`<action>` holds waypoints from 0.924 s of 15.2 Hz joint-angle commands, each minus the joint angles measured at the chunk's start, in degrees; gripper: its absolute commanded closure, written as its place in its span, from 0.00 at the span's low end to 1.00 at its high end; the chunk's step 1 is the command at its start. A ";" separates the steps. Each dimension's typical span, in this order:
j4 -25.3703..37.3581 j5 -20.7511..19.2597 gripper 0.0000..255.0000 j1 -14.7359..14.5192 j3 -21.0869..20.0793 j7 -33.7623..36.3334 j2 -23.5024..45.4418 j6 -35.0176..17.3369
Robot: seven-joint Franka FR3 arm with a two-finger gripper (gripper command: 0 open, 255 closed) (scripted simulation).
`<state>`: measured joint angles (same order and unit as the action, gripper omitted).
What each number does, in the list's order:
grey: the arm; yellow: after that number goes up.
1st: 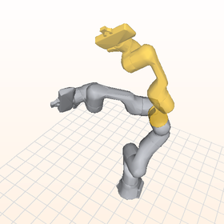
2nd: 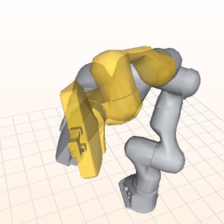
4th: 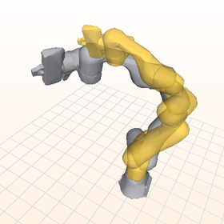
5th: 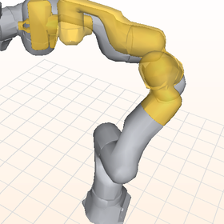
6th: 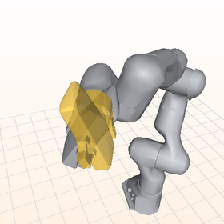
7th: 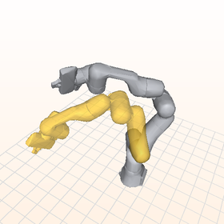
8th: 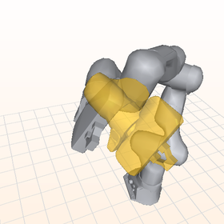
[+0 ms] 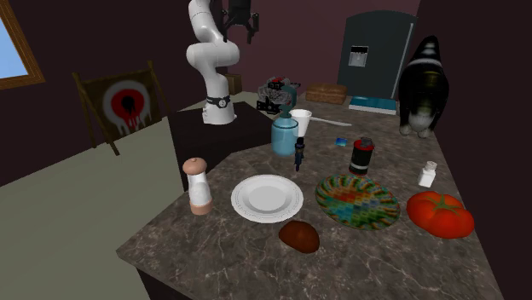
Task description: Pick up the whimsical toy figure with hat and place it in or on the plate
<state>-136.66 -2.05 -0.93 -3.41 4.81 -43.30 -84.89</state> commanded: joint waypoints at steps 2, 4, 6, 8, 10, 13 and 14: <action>-1.49 0.30 0.00 -0.17 -0.61 0.77 0.29 -2.30; -4.22 0.84 0.00 -0.52 -1.84 2.32 1.20 -6.98; -6.62 1.29 0.00 -0.84 -3.12 3.88 2.57 -11.76; -8.67 1.62 0.00 -1.12 -4.44 5.49 4.40 -16.66; -10.34 1.80 0.00 -1.31 -5.80 7.15 6.71 -21.64; -12.12 1.67 0.00 -1.37 -7.93 9.83 11.04 -29.21; -12.51 1.48 0.00 -1.33 -8.66 10.80 12.71 -31.74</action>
<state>-148.49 -0.67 -2.05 -11.03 14.27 -32.02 -113.82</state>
